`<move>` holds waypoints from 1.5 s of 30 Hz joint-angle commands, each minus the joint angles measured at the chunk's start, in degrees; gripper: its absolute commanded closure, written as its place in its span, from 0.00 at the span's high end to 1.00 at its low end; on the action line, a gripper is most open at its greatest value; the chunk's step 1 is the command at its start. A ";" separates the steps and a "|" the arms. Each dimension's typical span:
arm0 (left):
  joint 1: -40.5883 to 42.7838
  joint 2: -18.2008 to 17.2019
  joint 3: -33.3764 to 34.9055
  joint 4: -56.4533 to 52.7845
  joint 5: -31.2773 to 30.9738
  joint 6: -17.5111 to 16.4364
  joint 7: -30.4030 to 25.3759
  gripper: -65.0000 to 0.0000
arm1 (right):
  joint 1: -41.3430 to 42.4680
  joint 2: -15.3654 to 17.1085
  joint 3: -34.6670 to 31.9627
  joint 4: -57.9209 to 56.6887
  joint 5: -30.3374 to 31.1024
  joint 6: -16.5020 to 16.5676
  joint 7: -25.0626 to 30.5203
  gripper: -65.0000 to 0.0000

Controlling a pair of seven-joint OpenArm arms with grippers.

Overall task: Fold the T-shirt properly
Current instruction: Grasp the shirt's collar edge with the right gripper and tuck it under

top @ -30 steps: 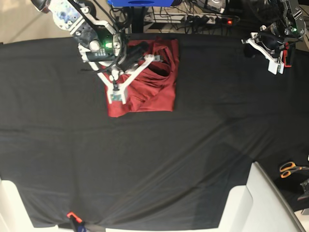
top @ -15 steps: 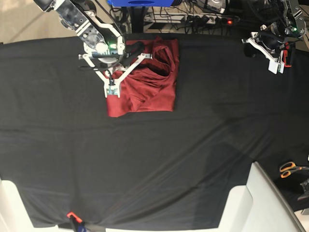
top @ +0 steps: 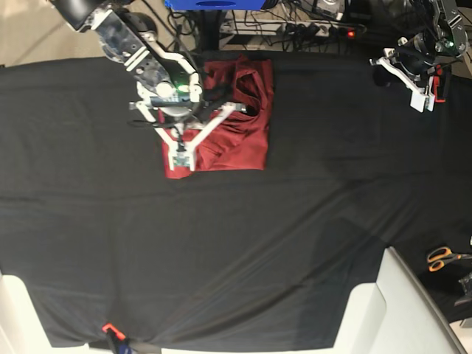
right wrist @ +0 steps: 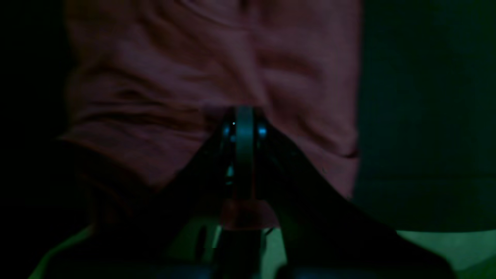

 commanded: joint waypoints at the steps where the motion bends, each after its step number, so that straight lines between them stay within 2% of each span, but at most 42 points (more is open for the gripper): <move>1: 0.50 -0.82 -0.55 0.69 -0.90 -0.33 -0.69 0.00 | 0.71 -0.20 -0.09 0.20 -0.38 -0.10 0.58 0.01; 7: 1.11 -1.61 -0.55 0.69 -0.90 -0.33 -0.78 0.00 | 1.50 0.68 0.44 1.34 -0.64 -0.10 0.31 0.01; 9: 1.11 -1.61 -0.55 0.69 -0.90 -0.33 -0.78 0.00 | 0.97 2.26 2.29 4.68 -0.29 -0.10 -2.59 0.01; 11: 1.11 -1.70 -0.55 0.69 -0.90 -0.33 -0.78 0.00 | -1.32 2.26 3.87 8.64 -0.20 -0.10 -5.31 0.01; 14: 1.02 -2.05 -0.38 0.69 -0.90 -0.33 -0.78 0.00 | -5.54 2.26 4.57 11.71 -0.20 -0.10 -5.84 0.01; 17: 0.85 -2.05 -0.29 0.69 -0.90 -0.33 -0.78 0.00 | -9.40 1.12 5.19 11.71 2.79 -0.10 -2.32 0.01; 21: 0.76 -2.05 -0.46 0.78 -0.90 -0.33 -0.78 0.00 | -13.98 0.15 11.08 11.71 14.92 -0.10 6.99 0.01; 23: 0.94 -2.05 -0.46 0.78 -0.90 -0.33 -0.78 0.00 | -13.80 0.50 11.69 11.63 18.70 -0.10 9.46 0.01; 34: 1.11 -2.66 -0.55 0.78 -0.90 -0.33 -0.78 0.00 | -10.63 0.42 18.38 4.15 28.72 -0.10 10.25 0.01; 39: 0.94 -2.84 -0.29 0.78 -0.90 -0.33 -0.78 0.00 | -9.14 0.24 18.29 -0.68 28.99 -0.10 10.16 0.01; 45: 1.02 -2.84 -0.38 0.78 -0.90 -0.33 -0.78 0.00 | -8.26 0.15 18.11 -0.59 28.99 -0.10 9.90 0.01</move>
